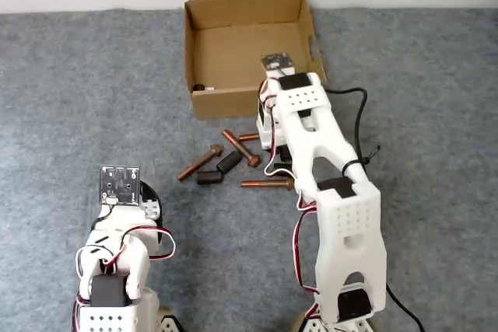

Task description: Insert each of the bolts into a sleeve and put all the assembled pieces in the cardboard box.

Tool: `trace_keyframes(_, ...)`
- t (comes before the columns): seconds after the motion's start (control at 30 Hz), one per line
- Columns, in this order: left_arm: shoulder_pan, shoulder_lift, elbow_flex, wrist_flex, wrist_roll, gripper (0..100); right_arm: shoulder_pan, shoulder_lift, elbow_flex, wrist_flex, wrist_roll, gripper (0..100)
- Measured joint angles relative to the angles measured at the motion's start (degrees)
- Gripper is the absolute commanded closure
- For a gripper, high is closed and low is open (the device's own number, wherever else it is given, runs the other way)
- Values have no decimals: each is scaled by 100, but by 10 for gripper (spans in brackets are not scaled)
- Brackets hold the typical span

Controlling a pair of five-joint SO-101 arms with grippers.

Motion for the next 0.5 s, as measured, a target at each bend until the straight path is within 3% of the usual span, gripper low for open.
trace_keyframes(0.1,0,0,0,0,0,993,18,141,-44,-35,35,873)
trace_keyframes(0.2,0,0,0,0,0,993,70,211,-114,-35,53,996)
trace_keyframes(0.5,0,0,0,0,0,993,185,220,-149,35,53,989)
